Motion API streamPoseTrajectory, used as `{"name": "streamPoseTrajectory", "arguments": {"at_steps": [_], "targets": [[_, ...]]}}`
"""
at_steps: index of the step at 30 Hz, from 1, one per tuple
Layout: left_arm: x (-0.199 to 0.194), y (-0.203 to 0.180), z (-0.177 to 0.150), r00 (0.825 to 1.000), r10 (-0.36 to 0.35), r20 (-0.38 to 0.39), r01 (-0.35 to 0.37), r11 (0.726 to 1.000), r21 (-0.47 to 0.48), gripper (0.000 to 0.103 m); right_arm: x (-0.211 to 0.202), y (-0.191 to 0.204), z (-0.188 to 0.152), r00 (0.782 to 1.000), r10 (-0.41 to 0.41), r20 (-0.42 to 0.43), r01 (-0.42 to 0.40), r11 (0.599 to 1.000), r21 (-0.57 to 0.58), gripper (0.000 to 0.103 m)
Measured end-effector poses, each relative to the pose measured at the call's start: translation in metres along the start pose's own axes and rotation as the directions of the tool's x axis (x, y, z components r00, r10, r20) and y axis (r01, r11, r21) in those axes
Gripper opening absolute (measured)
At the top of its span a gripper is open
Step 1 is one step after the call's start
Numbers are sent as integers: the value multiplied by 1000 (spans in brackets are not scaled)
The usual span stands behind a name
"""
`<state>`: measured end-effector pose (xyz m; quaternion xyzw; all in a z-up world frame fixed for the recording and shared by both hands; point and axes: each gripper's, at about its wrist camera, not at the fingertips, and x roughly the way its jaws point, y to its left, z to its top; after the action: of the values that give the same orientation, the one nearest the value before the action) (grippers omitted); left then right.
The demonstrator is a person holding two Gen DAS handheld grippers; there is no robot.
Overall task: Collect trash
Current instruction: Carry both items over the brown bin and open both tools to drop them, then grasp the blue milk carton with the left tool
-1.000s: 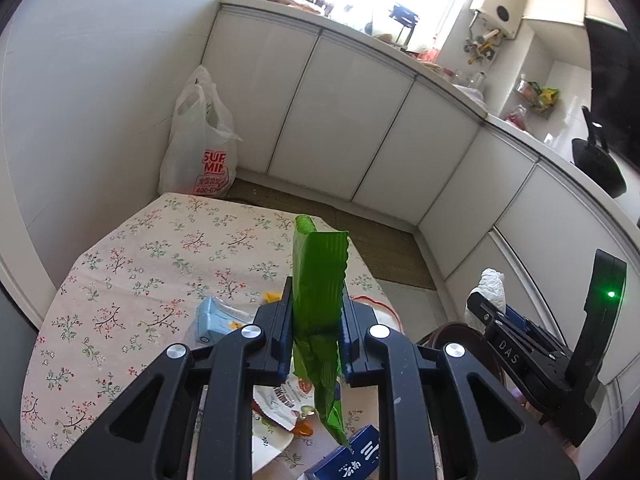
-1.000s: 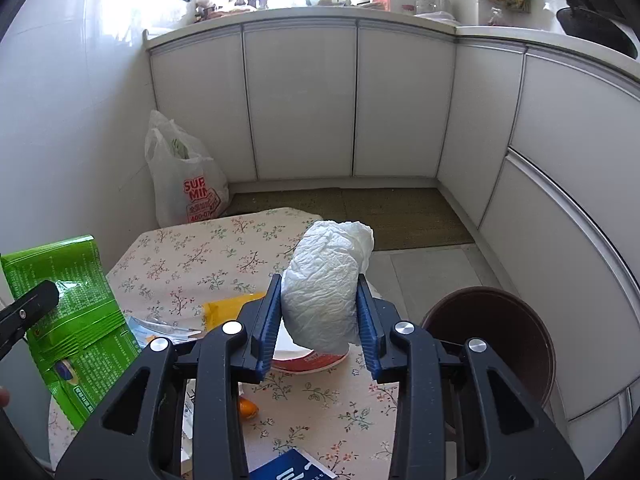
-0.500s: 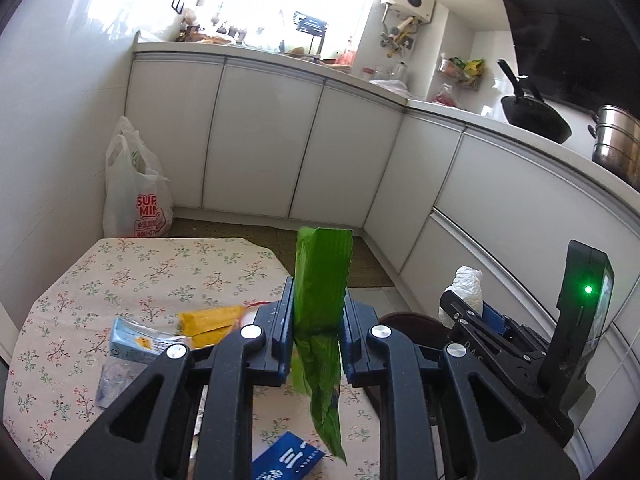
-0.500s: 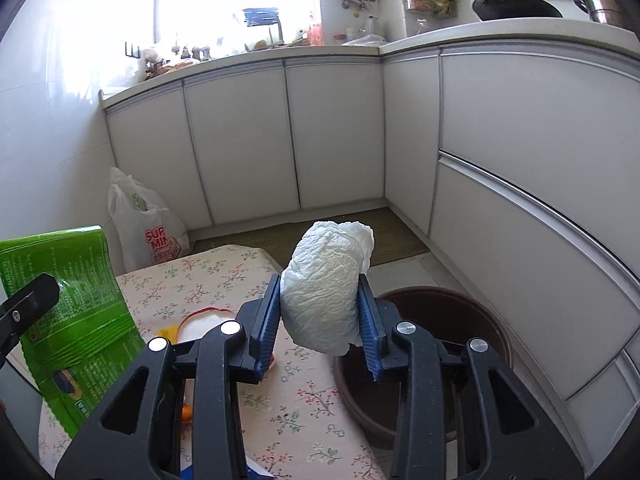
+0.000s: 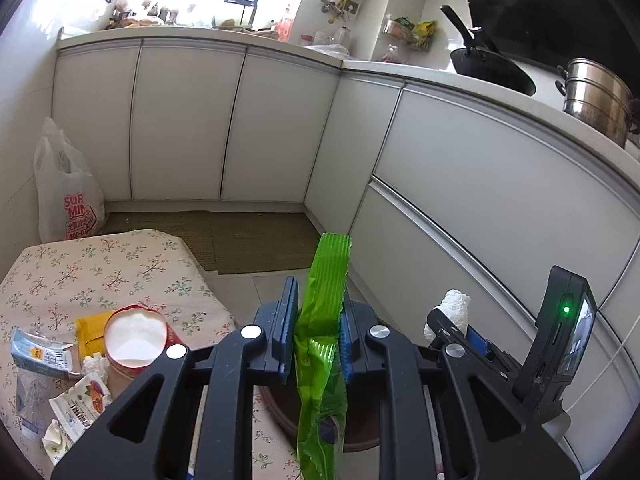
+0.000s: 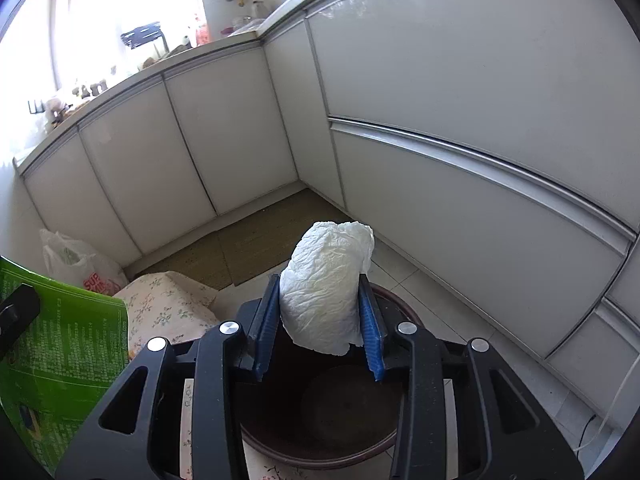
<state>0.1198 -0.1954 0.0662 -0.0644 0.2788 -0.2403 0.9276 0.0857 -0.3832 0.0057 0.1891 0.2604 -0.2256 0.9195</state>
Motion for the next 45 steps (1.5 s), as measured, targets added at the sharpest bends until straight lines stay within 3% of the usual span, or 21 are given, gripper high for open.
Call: {"name": "streamPoseTrajectory", "arguments": {"at_steps": [6, 8, 11, 14, 19, 29, 37, 42, 45], "targets": [[39, -19, 9, 999, -15, -47, 14, 1000, -23, 19, 19, -21, 5, 1000, -15, -18, 17, 998, 68, 42], [55, -18, 13, 996, -20, -83, 15, 998, -57, 21, 23, -25, 5, 1000, -22, -16, 23, 996, 87, 66], [69, -13, 14, 992, -23, -121, 10, 994, -109, 30, 25, -30, 7, 999, -28, -16, 30, 993, 112, 71], [69, -10, 12, 992, -16, -121, 1, 992, -123, 47, 25, -34, 9, 999, -42, -9, 43, 991, 128, 87], [64, -7, 7, 991, 12, -130, -28, 992, -123, 59, 21, -34, 9, 997, -81, 11, 79, 989, 122, 96], [46, 15, -4, 978, 156, -136, -168, 982, -83, 93, 14, -12, 2, 991, -132, 26, 131, 991, 7, 96], [-10, 76, -25, 952, 260, -165, -275, 958, -78, 94, -1, 25, -9, 997, -81, 18, 82, 993, -89, 96], [-67, 133, -32, 930, 326, -169, -352, 923, -156, 94, -35, 67, -25, 1000, 2, 26, 4, 977, -215, 96], [-103, 168, -34, 921, 352, -167, -383, 896, -225, 95, -52, 95, -33, 1000, 25, -11, -27, 959, -281, 96]]}}
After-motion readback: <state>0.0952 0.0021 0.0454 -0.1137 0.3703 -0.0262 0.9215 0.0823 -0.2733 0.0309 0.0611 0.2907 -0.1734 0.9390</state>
